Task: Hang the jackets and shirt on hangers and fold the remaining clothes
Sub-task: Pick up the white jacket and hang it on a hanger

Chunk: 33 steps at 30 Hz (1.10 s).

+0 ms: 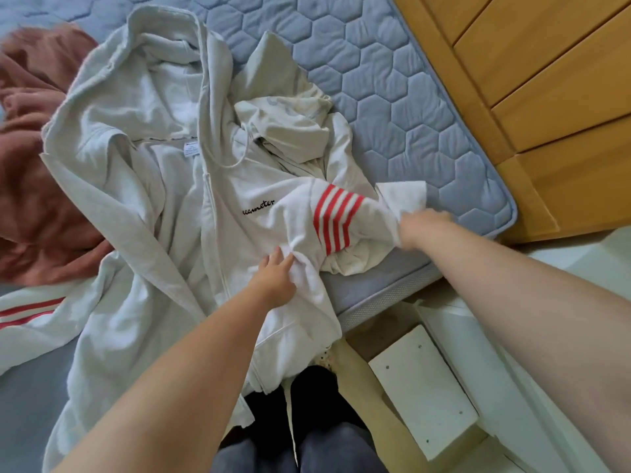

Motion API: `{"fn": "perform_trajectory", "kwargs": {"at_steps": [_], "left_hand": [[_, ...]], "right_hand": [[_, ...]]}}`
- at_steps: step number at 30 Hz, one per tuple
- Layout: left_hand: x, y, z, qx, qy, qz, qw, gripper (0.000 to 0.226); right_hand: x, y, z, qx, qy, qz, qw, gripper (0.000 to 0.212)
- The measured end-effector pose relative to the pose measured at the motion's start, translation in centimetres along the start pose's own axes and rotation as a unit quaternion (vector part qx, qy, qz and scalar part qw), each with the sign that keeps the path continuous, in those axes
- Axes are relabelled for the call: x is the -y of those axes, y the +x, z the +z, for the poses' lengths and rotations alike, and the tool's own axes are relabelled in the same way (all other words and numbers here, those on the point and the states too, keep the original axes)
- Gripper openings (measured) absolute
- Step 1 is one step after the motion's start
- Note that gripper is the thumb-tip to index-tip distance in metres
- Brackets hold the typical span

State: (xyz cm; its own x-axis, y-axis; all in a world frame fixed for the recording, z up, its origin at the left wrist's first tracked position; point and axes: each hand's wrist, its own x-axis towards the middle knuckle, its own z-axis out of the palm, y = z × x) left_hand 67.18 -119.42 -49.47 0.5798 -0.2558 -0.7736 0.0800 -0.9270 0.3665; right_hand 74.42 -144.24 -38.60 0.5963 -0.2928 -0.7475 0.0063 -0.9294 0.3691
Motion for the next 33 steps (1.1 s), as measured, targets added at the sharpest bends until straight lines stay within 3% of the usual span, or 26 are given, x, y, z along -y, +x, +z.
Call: {"fn": "perform_trajectory", "kwargs": {"at_steps": [2, 5, 11, 15, 17, 20, 22, 25, 27, 29, 30, 31, 33], "left_hand": [[0.3, -0.6, -0.7, 0.002, -0.014, 0.001, 1.000, 0.070], [1.8, -2.2, -2.7, -0.028, -0.021, 0.004, 0.999, 0.069], [8.1, -5.1, -9.8, -0.205, 0.018, -0.026, 0.978, 0.064], [12.8, -5.9, -14.2, -0.438, 0.013, -0.045, 0.898, 0.063], [14.8, -5.7, -16.1, -0.501, -0.078, -0.115, 0.854, 0.070], [16.7, -5.0, -18.5, -0.483, -0.299, -0.194, 0.800, 0.080], [17.5, -4.6, -19.7, -0.453, -0.395, -0.157, 0.784, 0.082], [17.7, -4.5, -20.8, -0.489, -0.412, -0.129, 0.758, 0.067], [17.0, -4.1, -20.8, -0.467, -0.379, -0.114, 0.791, 0.052], [16.0, -3.6, -20.1, -0.373, -0.384, -0.062, 0.842, 0.025], [15.5, -3.6, -19.8, -0.334, -0.416, -0.045, 0.844, 0.022], [15.1, -3.7, -19.8, -0.311, -0.467, -0.039, 0.827, 0.021], [14.5, -4.2, -20.1, -0.301, -0.581, -0.050, 0.755, 0.021]], "right_hand": [[2.4, -0.4, 0.5, -0.058, -0.012, -0.020, 0.998, 0.049], [7.0, -1.0, 0.0, -0.170, 0.065, -0.073, 0.981, 0.047], [16.5, -1.6, -3.9, -0.228, 0.142, -0.199, 0.942, 0.040], [22.6, -1.8, -6.4, -0.160, 0.241, -0.232, 0.929, 0.051], [25.1, -1.8, -6.9, -0.129, 0.273, -0.251, 0.920, 0.056], [27.8, -1.9, -7.3, -0.049, 0.355, -0.272, 0.893, 0.059], [28.9, -1.6, -7.8, -0.005, 0.402, -0.262, 0.877, 0.054], [30.0, -1.0, -8.4, 0.032, 0.398, -0.244, 0.884, 0.051], [30.1, -0.5, -8.8, 0.054, 0.451, -0.214, 0.865, 0.055], [29.6, -0.1, -9.1, -0.016, 0.525, -0.148, 0.838, 0.021], [28.9, 0.2, -9.2, -0.076, 0.540, -0.100, 0.832, 0.011], [28.0, 0.6, -9.2, -0.122, 0.540, -0.053, 0.831, 0.018], [26.2, 0.5, -9.5, -0.127, 0.527, -0.012, 0.840, 0.022]]}}
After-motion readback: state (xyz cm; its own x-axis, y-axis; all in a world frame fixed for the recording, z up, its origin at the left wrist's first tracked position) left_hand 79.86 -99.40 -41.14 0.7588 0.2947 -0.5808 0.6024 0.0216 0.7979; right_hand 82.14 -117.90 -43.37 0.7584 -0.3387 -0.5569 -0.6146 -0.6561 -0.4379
